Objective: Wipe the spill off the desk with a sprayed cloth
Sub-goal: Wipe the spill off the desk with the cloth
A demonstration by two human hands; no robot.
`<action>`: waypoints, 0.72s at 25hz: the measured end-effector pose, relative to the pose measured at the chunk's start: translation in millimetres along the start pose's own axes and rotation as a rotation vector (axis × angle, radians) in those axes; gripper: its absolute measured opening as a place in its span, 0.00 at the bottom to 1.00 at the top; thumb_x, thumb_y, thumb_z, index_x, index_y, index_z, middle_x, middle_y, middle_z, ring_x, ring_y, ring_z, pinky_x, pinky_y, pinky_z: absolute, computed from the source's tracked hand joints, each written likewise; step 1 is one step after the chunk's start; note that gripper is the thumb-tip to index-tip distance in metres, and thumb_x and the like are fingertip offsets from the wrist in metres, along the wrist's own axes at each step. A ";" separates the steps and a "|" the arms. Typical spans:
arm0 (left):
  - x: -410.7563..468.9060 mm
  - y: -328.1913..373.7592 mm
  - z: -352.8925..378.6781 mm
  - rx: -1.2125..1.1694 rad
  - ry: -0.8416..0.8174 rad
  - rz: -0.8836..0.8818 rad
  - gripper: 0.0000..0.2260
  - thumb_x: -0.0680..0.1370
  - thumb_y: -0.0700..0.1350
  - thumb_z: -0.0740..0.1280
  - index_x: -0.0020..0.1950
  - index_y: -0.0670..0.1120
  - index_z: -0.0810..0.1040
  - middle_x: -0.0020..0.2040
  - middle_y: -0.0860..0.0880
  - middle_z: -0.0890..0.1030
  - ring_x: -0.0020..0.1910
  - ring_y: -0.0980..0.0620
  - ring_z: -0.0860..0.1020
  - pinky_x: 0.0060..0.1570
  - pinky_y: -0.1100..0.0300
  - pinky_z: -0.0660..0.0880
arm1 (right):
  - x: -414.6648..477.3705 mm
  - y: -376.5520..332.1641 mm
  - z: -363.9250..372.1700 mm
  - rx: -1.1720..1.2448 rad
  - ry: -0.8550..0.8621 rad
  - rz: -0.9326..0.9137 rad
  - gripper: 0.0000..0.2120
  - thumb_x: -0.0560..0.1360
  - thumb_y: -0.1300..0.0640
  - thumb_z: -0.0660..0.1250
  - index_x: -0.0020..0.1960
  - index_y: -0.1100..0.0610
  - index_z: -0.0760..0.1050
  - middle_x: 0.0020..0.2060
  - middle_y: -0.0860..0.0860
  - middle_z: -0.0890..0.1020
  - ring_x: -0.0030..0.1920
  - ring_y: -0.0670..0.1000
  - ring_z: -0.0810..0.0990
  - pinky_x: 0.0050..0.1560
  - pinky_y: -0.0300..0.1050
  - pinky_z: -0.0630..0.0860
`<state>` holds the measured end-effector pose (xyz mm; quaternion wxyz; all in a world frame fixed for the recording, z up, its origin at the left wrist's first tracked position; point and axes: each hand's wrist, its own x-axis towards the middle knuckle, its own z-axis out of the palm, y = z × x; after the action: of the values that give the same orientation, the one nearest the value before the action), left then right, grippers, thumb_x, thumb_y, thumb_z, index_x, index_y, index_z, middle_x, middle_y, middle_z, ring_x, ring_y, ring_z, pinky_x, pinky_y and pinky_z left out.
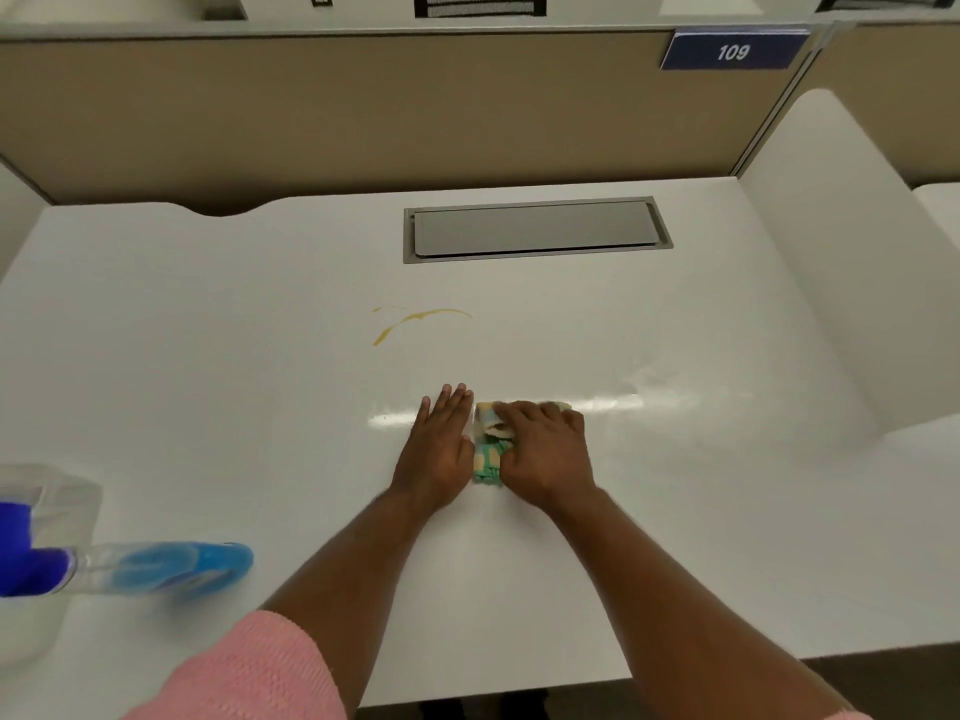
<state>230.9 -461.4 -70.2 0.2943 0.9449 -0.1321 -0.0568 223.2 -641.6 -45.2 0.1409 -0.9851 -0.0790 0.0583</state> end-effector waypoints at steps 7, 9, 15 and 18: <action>-13.9 10.7 -4.7 -0.167 -0.073 -0.045 0.34 0.77 0.43 0.66 0.82 0.45 0.57 0.80 0.49 0.64 0.80 0.50 0.60 0.80 0.58 0.47 | 11.5 8.0 -24.6 0.171 -0.113 0.112 0.34 0.68 0.51 0.64 0.75 0.47 0.69 0.70 0.47 0.77 0.75 0.52 0.67 0.76 0.57 0.52; -7.3 16.2 -6.0 -0.213 -0.057 -0.082 0.34 0.76 0.39 0.66 0.81 0.46 0.60 0.77 0.47 0.70 0.75 0.47 0.69 0.78 0.55 0.58 | 3.0 17.5 -24.6 0.199 -0.221 0.129 0.40 0.67 0.48 0.66 0.79 0.49 0.64 0.76 0.48 0.69 0.78 0.53 0.61 0.78 0.59 0.53; 9.2 23.8 -15.2 -0.259 -0.108 -0.150 0.34 0.74 0.36 0.64 0.80 0.51 0.63 0.66 0.46 0.77 0.64 0.46 0.75 0.66 0.50 0.72 | -4.3 23.0 -31.6 0.316 0.025 0.174 0.29 0.66 0.50 0.62 0.67 0.49 0.75 0.56 0.50 0.84 0.58 0.55 0.79 0.63 0.52 0.69; 11.9 27.3 -27.0 -0.367 -0.080 -0.167 0.26 0.73 0.42 0.70 0.71 0.54 0.73 0.61 0.52 0.79 0.60 0.52 0.78 0.59 0.58 0.75 | 2.9 20.4 -49.9 0.688 0.122 0.328 0.23 0.65 0.43 0.64 0.59 0.45 0.76 0.48 0.45 0.83 0.49 0.50 0.82 0.50 0.46 0.77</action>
<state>241.4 -471.8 -32.9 0.4501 0.8801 -0.0523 -0.1416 235.7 -673.8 -3.7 0.4562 -0.8816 0.1122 0.0444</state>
